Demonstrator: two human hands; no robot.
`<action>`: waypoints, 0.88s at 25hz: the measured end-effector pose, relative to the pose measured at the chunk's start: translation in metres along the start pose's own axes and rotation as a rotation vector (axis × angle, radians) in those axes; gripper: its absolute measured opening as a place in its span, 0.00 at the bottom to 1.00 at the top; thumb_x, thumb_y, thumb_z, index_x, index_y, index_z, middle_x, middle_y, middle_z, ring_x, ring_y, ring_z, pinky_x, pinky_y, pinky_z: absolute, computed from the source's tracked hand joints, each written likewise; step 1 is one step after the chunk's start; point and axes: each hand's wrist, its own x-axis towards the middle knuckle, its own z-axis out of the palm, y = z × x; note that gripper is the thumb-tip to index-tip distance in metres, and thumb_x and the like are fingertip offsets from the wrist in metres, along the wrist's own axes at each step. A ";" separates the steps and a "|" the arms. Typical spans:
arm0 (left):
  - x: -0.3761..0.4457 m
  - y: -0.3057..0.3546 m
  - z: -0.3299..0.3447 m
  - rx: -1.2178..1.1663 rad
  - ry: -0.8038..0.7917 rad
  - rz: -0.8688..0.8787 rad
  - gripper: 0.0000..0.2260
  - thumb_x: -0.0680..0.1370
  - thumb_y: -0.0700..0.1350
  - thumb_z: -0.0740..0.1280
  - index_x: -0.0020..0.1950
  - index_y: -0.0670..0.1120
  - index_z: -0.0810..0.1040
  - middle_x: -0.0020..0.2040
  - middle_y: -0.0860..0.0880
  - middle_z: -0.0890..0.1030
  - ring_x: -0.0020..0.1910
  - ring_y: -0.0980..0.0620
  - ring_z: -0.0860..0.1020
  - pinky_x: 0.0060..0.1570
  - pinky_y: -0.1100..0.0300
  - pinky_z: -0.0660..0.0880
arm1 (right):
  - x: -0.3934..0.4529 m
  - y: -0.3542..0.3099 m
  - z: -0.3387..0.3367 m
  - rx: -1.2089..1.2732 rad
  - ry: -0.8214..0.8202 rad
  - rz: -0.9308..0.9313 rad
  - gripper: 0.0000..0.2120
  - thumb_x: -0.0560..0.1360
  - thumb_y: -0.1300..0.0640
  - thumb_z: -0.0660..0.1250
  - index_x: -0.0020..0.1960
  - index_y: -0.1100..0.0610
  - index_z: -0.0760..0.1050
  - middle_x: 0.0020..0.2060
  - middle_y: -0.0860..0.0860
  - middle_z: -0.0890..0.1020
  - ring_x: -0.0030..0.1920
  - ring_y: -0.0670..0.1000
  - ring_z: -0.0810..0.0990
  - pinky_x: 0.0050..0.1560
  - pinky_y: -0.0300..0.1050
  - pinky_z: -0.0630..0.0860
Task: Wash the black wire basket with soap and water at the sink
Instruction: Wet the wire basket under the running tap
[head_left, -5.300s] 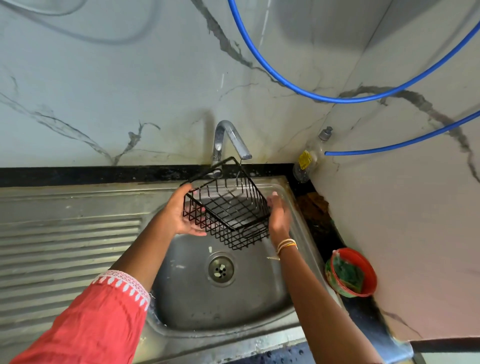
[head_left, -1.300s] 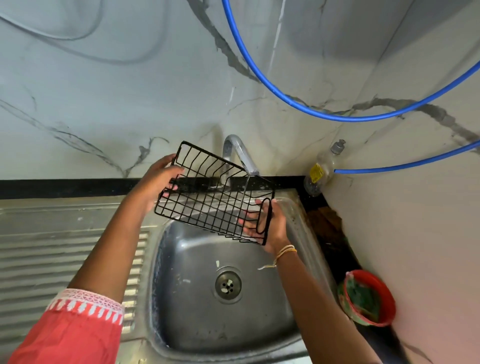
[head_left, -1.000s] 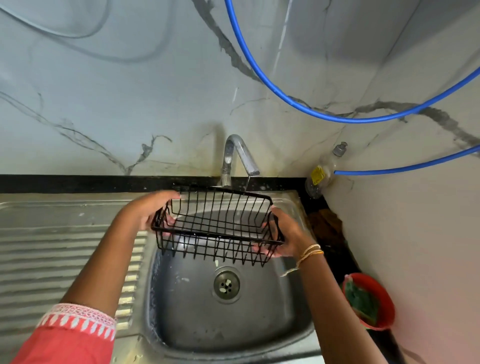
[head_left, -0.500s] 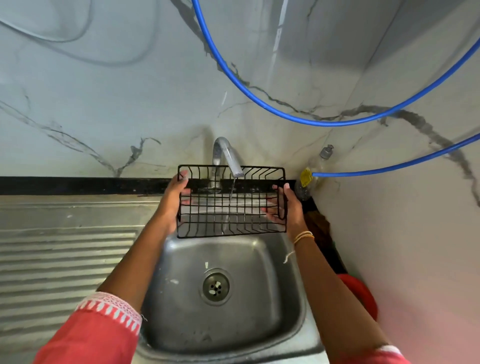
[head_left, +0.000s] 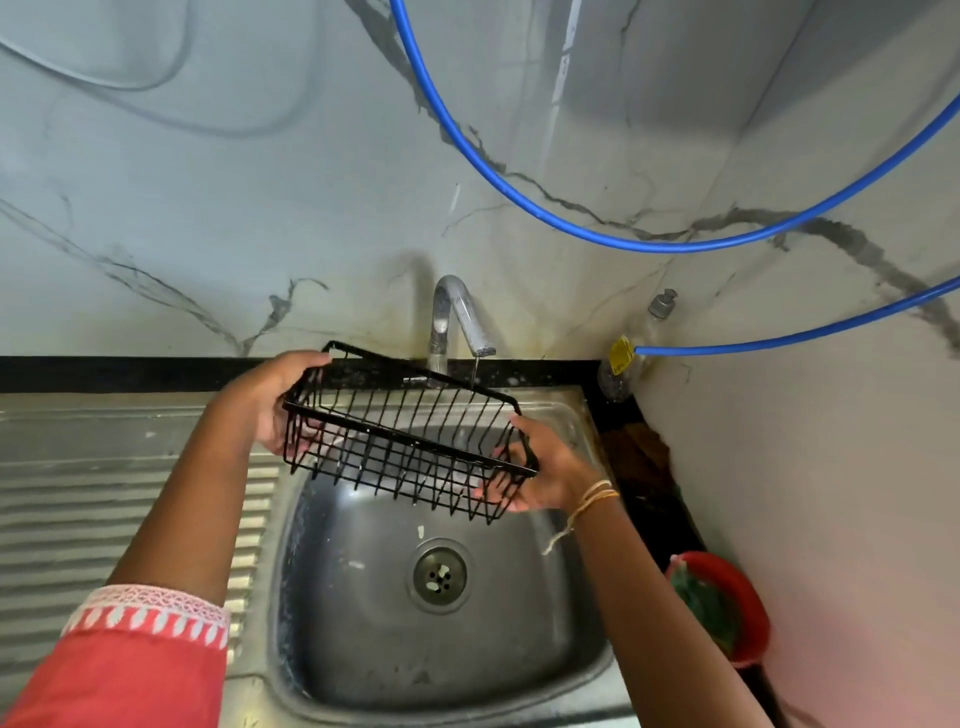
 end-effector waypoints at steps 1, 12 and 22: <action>0.003 -0.011 0.005 -0.045 -0.050 -0.036 0.24 0.73 0.61 0.67 0.61 0.47 0.71 0.52 0.37 0.79 0.46 0.37 0.80 0.39 0.52 0.72 | -0.011 -0.005 -0.009 -0.075 0.025 -0.008 0.23 0.75 0.40 0.61 0.57 0.58 0.68 0.59 0.62 0.73 0.51 0.64 0.80 0.47 0.49 0.75; 0.004 -0.067 0.078 -0.523 -0.074 0.213 0.25 0.72 0.70 0.60 0.67 0.64 0.71 0.58 0.46 0.79 0.52 0.47 0.78 0.46 0.49 0.73 | -0.008 -0.054 -0.031 -0.380 0.216 -0.560 0.19 0.79 0.43 0.58 0.67 0.49 0.69 0.53 0.54 0.77 0.45 0.56 0.82 0.41 0.43 0.74; -0.025 0.030 0.006 0.130 0.079 0.435 0.25 0.79 0.56 0.61 0.75 0.60 0.59 0.73 0.40 0.65 0.68 0.38 0.68 0.67 0.40 0.63 | 0.043 0.025 0.027 0.329 -0.148 -0.231 0.17 0.79 0.42 0.56 0.53 0.54 0.74 0.55 0.63 0.78 0.47 0.63 0.82 0.45 0.53 0.76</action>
